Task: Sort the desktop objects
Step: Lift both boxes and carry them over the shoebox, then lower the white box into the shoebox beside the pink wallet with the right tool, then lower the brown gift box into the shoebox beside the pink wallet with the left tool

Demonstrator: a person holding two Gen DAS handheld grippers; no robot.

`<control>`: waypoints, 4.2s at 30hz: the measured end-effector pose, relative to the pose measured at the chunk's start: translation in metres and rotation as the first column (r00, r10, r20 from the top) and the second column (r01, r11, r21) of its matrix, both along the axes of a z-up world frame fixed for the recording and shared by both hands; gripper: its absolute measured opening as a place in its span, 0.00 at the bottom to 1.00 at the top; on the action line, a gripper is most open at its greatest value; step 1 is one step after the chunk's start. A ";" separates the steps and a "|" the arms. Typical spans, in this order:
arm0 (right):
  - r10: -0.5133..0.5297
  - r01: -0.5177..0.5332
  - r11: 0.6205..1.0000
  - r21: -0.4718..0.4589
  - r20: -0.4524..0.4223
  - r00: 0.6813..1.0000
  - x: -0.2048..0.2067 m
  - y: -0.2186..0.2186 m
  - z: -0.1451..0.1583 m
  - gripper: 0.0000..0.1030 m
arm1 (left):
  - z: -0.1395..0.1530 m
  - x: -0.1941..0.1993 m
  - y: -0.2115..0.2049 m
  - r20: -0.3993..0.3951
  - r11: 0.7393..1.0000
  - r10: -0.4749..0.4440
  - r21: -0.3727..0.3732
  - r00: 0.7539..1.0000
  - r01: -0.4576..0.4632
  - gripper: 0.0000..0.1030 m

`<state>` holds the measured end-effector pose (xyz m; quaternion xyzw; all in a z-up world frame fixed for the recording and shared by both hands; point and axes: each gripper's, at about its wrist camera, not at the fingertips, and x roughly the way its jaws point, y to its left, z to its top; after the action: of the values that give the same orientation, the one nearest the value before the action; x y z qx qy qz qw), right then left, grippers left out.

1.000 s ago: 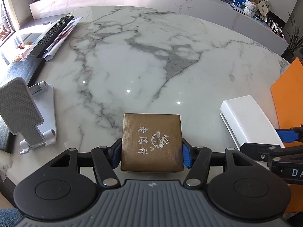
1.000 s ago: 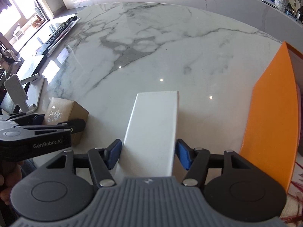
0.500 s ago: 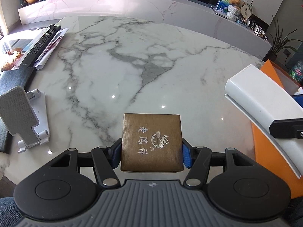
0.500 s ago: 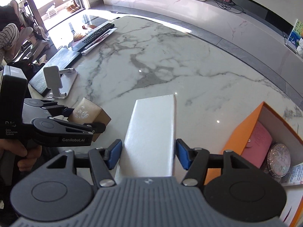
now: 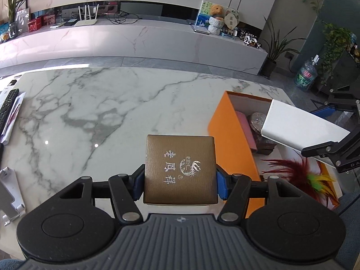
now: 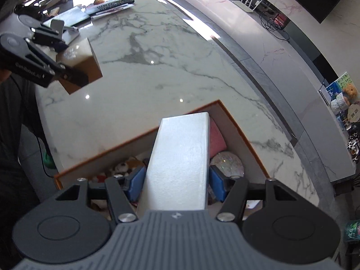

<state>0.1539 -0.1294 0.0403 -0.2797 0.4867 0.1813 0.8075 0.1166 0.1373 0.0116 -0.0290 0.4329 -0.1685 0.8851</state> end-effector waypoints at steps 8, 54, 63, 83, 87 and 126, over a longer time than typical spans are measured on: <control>0.222 -0.234 0.963 -0.133 -0.097 0.970 0.002 -0.014 -0.040 0.62 | 0.001 0.004 -0.030 -0.007 0.999 -0.045 0.020 0.999 0.045 0.68; 0.242 -0.251 0.951 -0.183 -0.066 0.968 0.040 0.009 -0.105 0.32 | -0.006 0.005 -0.049 -0.036 0.996 -0.058 0.061 0.998 0.060 0.68; 0.276 -0.284 0.942 -0.178 -0.067 0.959 0.033 0.017 -0.107 0.27 | 0.003 0.002 -0.060 -0.016 0.993 -0.093 0.077 0.996 0.094 0.68; 0.223 -0.226 0.974 -0.010 -0.105 0.969 -0.010 -0.030 -0.096 0.26 | 0.017 0.005 -0.130 0.009 0.957 -0.248 0.160 0.969 0.243 0.68; 0.146 -0.146 0.989 -0.013 -0.001 0.989 -0.018 -0.045 -0.084 0.27 | 0.014 0.011 -0.156 -0.007 0.937 -0.303 0.178 0.953 0.299 0.68; -0.637 0.482 0.766 0.426 0.395 0.662 -0.057 -0.132 -0.082 0.29 | -0.068 0.078 -0.246 -0.259 0.916 -0.319 0.164 0.912 0.367 0.76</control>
<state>0.0965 -0.2611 -0.0420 -0.0334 0.2815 -0.0929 0.9545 0.1946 -0.1085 -0.0559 0.1221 0.5445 -0.2712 0.7842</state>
